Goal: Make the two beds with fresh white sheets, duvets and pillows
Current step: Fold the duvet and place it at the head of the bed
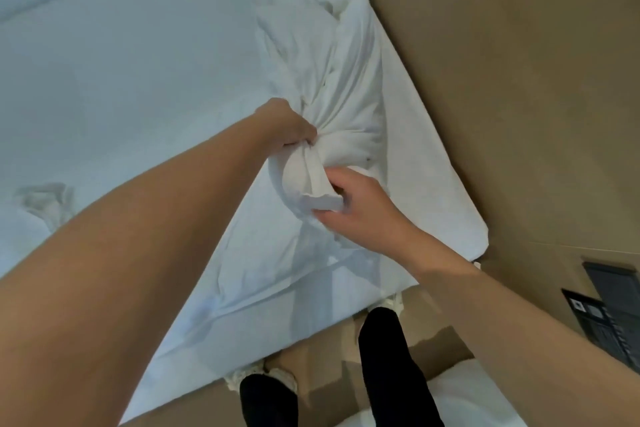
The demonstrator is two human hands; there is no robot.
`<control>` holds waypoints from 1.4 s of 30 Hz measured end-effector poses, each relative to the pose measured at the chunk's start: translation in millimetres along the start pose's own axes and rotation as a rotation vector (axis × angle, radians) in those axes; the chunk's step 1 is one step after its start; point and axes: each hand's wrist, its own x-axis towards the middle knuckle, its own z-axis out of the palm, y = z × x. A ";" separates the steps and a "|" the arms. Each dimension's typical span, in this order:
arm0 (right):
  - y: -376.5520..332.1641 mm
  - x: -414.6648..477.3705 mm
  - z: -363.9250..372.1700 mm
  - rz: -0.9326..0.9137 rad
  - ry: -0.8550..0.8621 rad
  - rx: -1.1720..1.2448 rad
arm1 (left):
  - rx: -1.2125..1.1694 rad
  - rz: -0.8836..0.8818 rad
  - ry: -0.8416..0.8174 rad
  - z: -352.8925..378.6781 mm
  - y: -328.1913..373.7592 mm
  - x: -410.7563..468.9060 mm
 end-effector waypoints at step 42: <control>2.1 107.5 435.6 0.009 -0.268 -1.135 | -0.625 -0.445 0.424 -98.6 -568.4 36.3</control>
